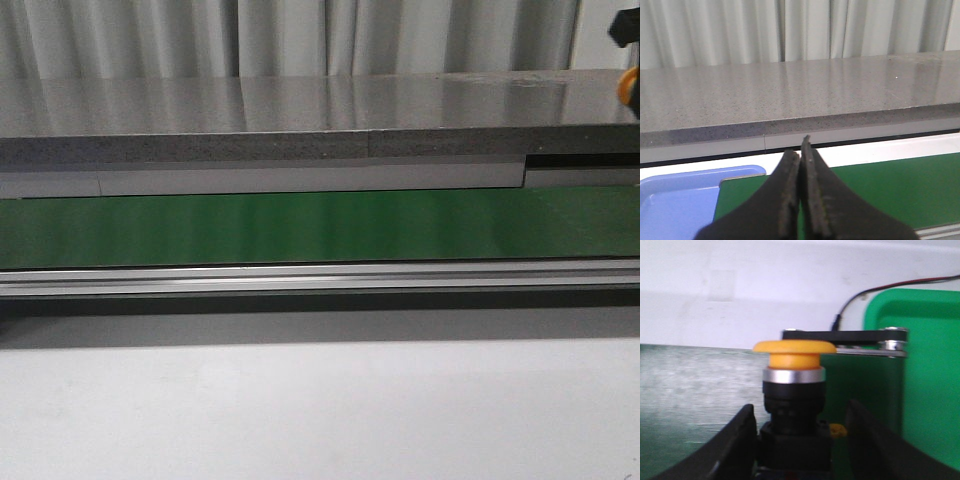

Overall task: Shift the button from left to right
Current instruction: 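Lower the right gripper onto the button and close it, then carry the button with the right gripper into the green tray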

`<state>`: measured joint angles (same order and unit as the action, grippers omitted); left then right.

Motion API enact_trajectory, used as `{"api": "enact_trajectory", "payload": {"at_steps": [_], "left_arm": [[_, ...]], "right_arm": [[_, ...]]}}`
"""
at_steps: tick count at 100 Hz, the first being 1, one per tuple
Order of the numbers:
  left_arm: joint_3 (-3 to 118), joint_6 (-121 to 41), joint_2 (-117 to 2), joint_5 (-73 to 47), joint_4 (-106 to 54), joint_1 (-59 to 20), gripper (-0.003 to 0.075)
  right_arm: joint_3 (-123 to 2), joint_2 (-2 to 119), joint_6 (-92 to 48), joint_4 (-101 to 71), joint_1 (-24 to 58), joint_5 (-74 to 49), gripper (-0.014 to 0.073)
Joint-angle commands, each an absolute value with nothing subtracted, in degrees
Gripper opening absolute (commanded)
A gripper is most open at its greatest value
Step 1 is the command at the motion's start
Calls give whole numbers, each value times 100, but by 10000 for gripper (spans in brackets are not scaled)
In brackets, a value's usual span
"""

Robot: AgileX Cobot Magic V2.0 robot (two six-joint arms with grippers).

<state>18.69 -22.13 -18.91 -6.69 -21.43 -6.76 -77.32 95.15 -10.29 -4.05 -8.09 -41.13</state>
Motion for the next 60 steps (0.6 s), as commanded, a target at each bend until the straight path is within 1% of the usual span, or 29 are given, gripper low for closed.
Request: {"api": "enact_trajectory", "payload": {"at_steps": [1, 17, 31, 60], "left_arm": [[2024, -2197, -1928, -221, -2193, -727, -20], [2024, -2197, -1928, -221, -2193, -727, -20], [2024, -2197, -1928, -221, -2193, -727, -20], [2024, -2197, -1928, -221, -2193, -727, -20]], "right_arm": [[-7931, 9242, -1217, -360, -1222, -3933, 214], [-7931, 9357, -1645, -360, -1843, -3933, 214], [-7931, 9569, -2013, -365, -2223, -3933, 214], [-7931, 10130, -2109, -483, -2640, -3735, 214]]}}
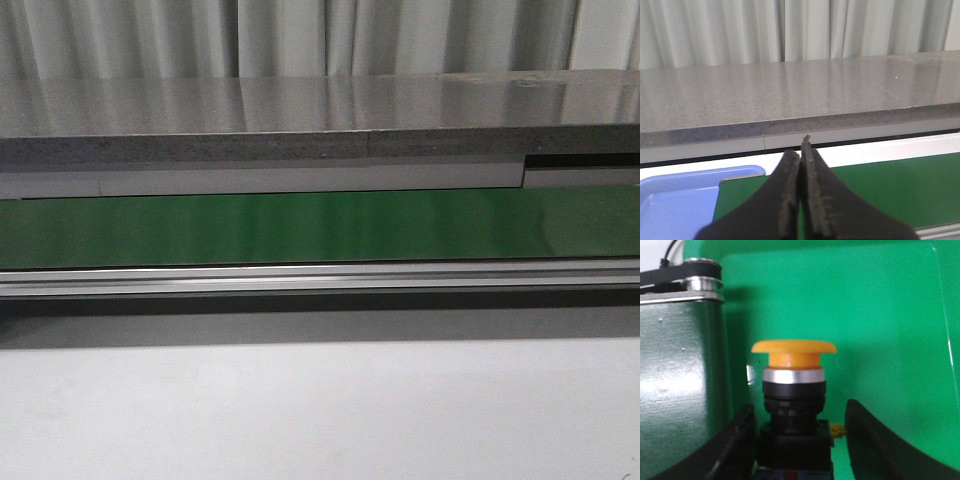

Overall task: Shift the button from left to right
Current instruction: 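Carry the button with the right gripper into the green tray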

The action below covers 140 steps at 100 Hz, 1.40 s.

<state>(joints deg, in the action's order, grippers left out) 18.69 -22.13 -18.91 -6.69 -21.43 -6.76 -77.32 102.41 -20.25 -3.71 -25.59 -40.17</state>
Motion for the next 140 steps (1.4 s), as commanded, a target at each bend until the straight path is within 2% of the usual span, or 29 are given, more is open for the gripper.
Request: {"api": "enact_trajectory", "payload": {"at_steps": [1, 86, 96, 118, 140], "left_arm": [[2024, -2197, -1928, -221, -2193, -727, -20], [2024, -2197, -1928, -221, -2193, -727, -20], [2024, -2197, -1928, -221, -2193, -727, -20], [2024, -2197, -1928, -221, -2193, -727, -20], [2024, -2197, -1928, -221, -2193, -727, -20]], "right_arm": [[-7931, 10144, -2109, -501, -2646, -3735, 214], [-7925, 10743, -2147, -870, -2646, -3771, 220], [-7925, 10743, -2147, -870, -2646, -3744, 265], [-7925, 10743, -2147, -870, -2646, -3689, 437], [-7925, 10743, -2147, -860, -2646, -3652, 452]]}}
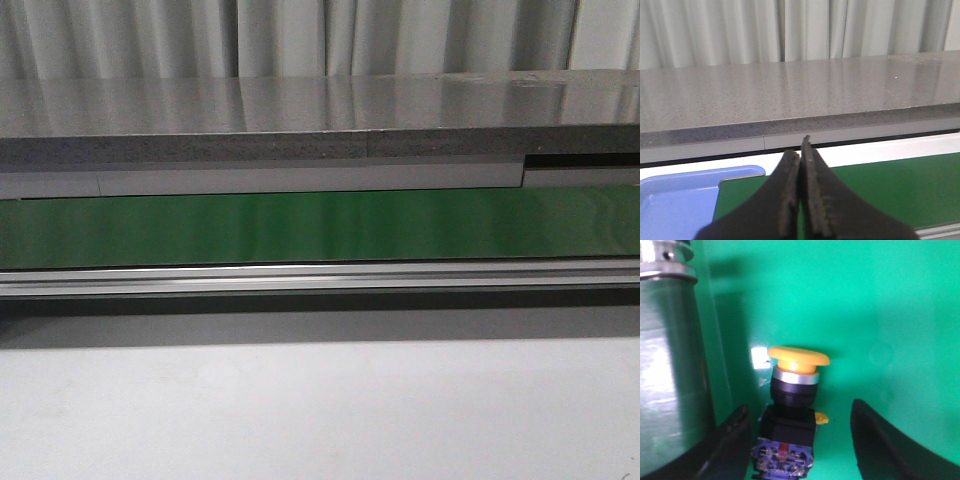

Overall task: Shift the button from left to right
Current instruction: 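Carry the button with the right gripper into the green tray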

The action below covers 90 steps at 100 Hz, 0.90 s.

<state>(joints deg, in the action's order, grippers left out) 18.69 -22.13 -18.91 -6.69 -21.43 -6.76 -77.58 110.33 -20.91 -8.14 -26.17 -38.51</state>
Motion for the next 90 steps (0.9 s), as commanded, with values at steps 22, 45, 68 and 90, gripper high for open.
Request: {"api": "enact_trajectory", "payload": {"at_steps": [22, 45, 68, 90], "left_arm": [[2024, -2197, -1928, -221, -2193, -727, -20], [2024, -2197, -1928, -221, -2193, -727, -20], [2024, -2197, -1928, -221, -2193, -727, -20], [2024, -2197, -1928, -221, -2193, -727, -20]], "right_arm": [[-7925, 10564, -2147, -865, -2646, -3609, 452], [-7931, 10051, -2147, -1438, -2602, -3491, 452], [-7931, 9447, -2190, -1684, -2073, -3414, 452], [-7856, 8801, -2193, -1684, -1308, -3365, 452]]}}
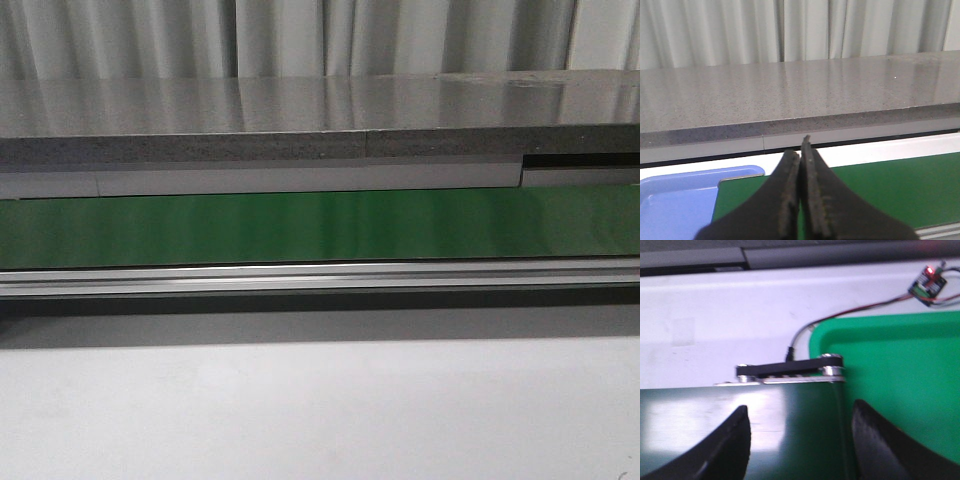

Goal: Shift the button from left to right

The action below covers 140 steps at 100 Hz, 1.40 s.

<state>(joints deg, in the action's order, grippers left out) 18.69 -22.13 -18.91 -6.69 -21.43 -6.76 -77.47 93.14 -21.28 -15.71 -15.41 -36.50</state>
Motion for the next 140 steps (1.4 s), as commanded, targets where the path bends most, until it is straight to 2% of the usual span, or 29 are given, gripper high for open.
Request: {"api": "enact_trajectory", "payload": {"at_steps": [1, 38, 74, 108, 140], "left_arm": [[2024, -2197, -1928, -221, -2193, -727, -20], [2024, -2197, -1928, -221, -2193, -727, -20], [2024, -2197, -1928, -221, -2193, -727, -20], [2024, -2197, -1928, -221, -2193, -727, -20], [2024, -2197, -1928, -221, -2193, -727, -20]], "right_arm": [[-7844, 8755, -2193, -1684, -1284, -3360, 452], [-6617, 7156, -2193, -1728, -221, -2332, 452], [-4491, 5149, -2193, -1727, -132, -923, 451], [-2982, 3154, -2193, -1727, -132, -894, 447], [-2473, 2021, -2188, -1732, -132, -1005, 447]]}}
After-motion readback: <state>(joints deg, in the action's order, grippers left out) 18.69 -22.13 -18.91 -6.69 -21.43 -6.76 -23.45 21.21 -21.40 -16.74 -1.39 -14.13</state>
